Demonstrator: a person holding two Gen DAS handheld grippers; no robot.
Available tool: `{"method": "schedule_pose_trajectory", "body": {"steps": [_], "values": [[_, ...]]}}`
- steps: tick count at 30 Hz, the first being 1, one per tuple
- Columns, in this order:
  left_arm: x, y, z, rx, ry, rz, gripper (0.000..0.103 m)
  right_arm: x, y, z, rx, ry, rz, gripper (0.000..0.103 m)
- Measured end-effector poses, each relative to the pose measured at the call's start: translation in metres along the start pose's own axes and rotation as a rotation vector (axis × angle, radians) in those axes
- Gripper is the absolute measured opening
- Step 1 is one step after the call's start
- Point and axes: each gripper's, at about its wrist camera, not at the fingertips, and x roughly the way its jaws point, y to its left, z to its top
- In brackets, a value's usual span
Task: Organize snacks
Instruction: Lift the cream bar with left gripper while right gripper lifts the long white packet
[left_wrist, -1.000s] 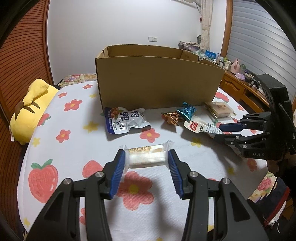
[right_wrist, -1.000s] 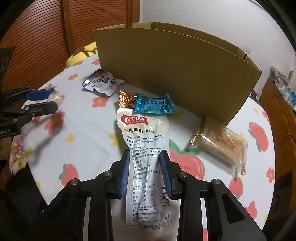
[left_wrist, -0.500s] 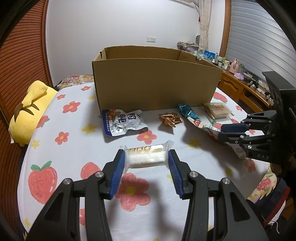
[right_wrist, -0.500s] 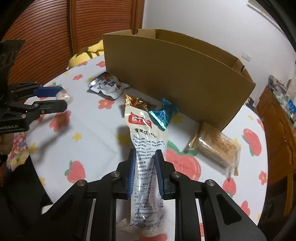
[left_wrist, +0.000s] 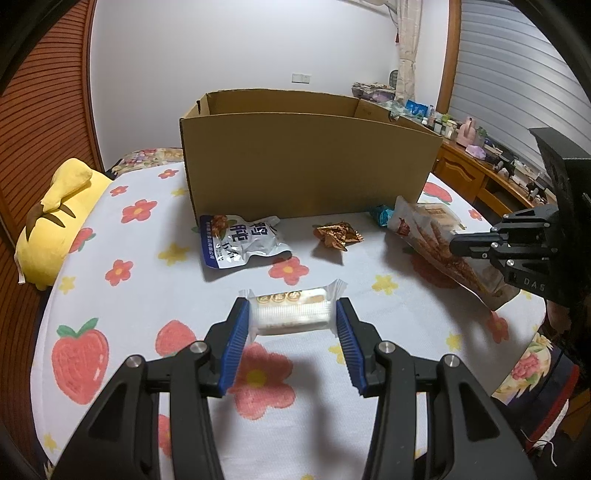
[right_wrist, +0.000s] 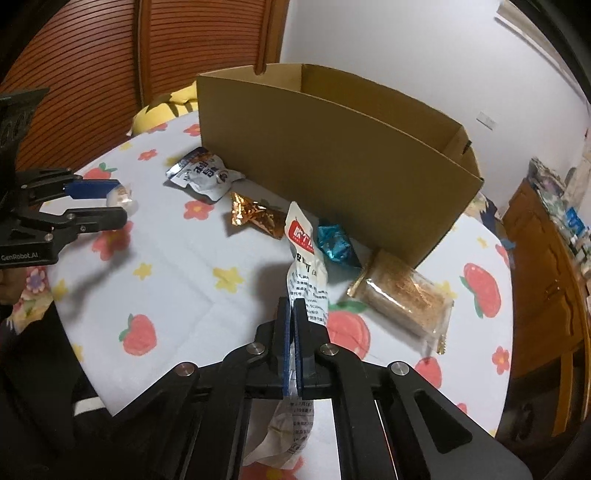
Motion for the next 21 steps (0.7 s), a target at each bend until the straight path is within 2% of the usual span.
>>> {"method": "schedule_pose_trajectory", "body": {"steps": [13,21], "values": [[-0.006,-0.009,0.015,0.016,-0.026,-0.012,0.047,-0.022,0.003,0.010,-0.006,-0.052,0.003,0.000],[-0.020,-0.021,0.053,0.061,-0.093,-0.028,0.047,-0.060,0.001,0.037,-0.028,-0.140,-0.019,0.000]]}}
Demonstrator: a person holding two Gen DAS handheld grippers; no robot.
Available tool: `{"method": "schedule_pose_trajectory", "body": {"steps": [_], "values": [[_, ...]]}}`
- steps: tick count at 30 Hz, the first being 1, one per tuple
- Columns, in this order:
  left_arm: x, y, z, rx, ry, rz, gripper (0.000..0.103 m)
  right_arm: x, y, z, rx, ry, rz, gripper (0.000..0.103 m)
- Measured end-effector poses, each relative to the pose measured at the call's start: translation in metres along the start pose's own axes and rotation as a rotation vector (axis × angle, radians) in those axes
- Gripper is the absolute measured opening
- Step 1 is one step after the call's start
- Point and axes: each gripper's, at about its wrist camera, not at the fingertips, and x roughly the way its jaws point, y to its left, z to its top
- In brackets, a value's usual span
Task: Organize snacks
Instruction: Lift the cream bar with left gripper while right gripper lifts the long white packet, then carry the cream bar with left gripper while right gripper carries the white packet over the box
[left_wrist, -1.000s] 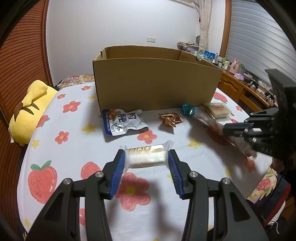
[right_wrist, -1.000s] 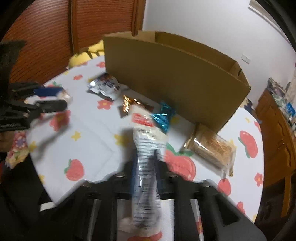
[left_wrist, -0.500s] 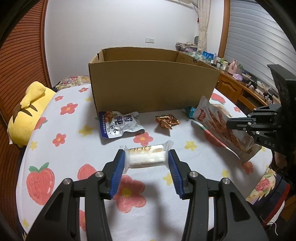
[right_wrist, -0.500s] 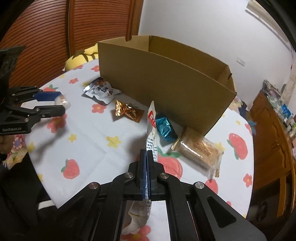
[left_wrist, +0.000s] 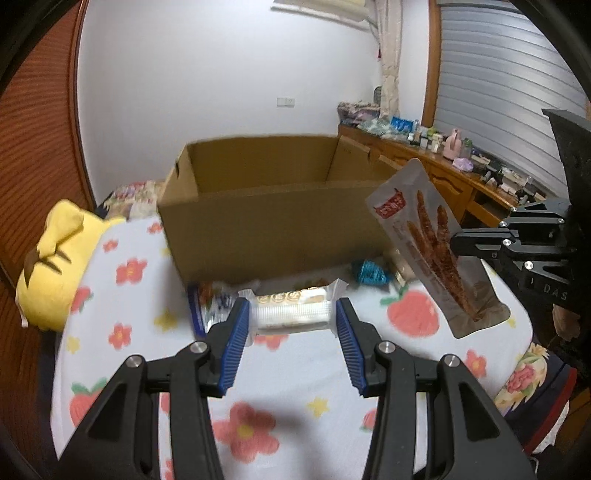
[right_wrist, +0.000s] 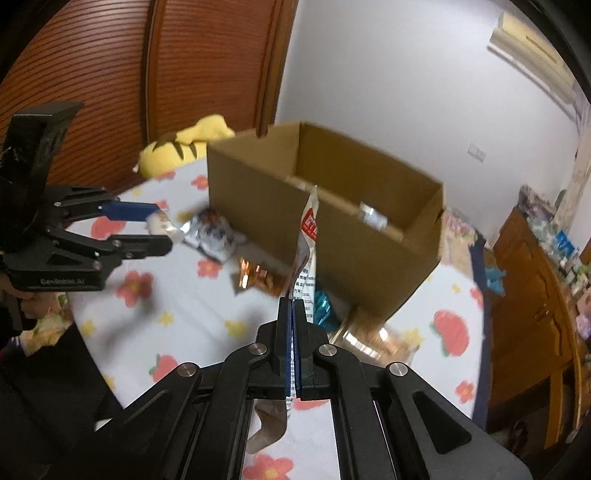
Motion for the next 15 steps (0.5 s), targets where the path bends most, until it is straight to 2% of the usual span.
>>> {"method": "schedule_pose_trajectory", "body": {"steps": [9,15], "values": [[0.002,-0.005,0.067,0.055,-0.080,-0.001,0.047,-0.023,-0.023,0.055,-0.018,-0.108,-0.030,0.000],[0.019,0.003,0.103,0.065,-0.091,0.011,0.047,-0.019,-0.044,0.093,-0.034,-0.152,-0.043,0.000]]}}
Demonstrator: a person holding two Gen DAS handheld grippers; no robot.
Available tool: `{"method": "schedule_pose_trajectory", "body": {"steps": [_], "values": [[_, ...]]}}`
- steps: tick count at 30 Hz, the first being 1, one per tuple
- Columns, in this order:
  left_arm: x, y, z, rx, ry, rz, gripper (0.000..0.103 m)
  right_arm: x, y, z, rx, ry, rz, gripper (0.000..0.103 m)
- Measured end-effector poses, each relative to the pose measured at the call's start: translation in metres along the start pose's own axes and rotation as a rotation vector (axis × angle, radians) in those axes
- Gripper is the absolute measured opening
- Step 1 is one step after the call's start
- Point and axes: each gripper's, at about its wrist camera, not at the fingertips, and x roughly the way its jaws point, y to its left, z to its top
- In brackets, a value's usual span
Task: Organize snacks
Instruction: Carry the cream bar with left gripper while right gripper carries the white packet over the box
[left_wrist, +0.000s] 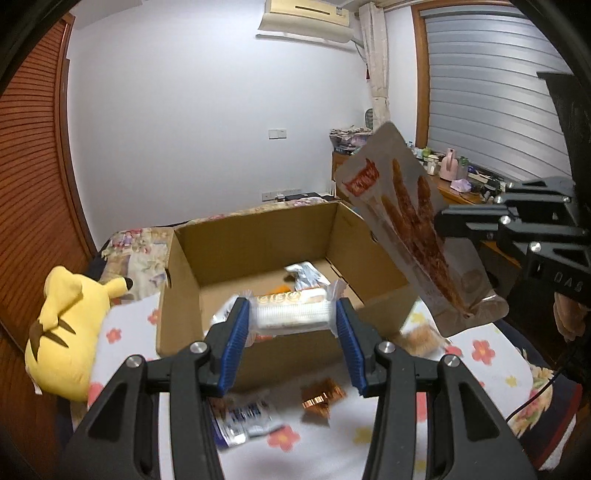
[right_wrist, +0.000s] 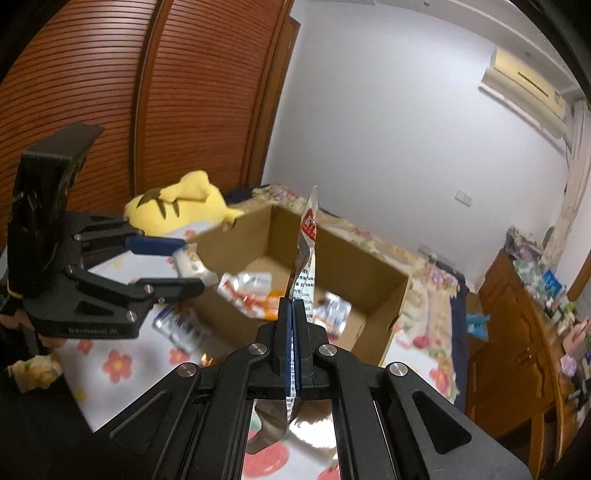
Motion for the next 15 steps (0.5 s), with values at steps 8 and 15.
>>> {"method": "schedule_pose_trajectory", "body": {"steps": [8,15], "values": [[0.041,0.018,0.022,-0.004,0.033,0.022,0.047,0.037,-0.034,0.029,0.009,-0.008,0.007,0.000],[0.079,0.030,0.023,-0.019,0.075,0.032,0.047,0.071,-0.053,0.032,0.021,0.012,0.009,0.000]]}}
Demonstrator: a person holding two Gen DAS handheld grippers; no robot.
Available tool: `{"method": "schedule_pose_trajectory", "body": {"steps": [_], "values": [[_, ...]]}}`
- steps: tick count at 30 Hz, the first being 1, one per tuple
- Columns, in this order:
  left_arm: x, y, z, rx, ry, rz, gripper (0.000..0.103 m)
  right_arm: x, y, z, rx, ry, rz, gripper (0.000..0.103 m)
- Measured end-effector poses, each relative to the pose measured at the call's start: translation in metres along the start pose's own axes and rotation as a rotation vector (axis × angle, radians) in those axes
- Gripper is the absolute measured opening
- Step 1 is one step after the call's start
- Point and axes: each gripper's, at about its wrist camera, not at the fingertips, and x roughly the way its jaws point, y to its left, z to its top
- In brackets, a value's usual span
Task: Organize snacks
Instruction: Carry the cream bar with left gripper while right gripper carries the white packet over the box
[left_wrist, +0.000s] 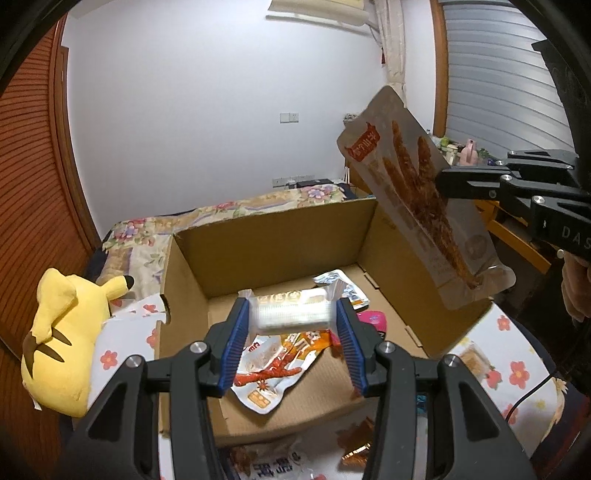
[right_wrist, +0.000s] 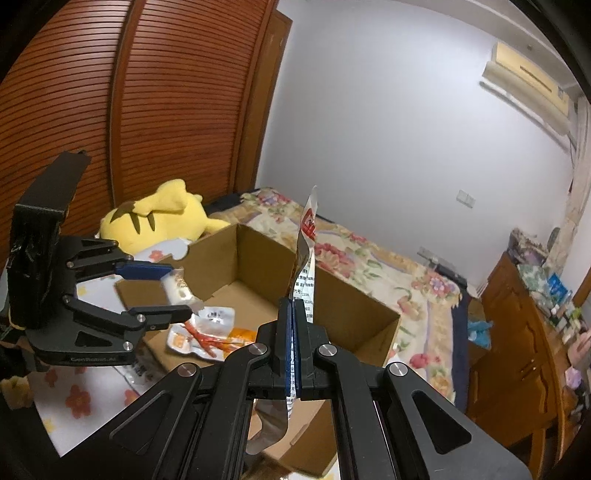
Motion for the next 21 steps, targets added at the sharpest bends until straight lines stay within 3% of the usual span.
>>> {"method": "schedule_pose_trajectory", "body": {"steps": [9,21], "values": [[0.024,0.004,-0.007,-0.016,0.037,0.002,0.048,0.049,-0.010,-0.025,0.003,0.119,0.000,0.000],[0.028,0.006,-0.011,-0.022,0.043,0.005,0.052,0.082,-0.007,-0.049,-0.013,0.238,0.000,0.000]]}}
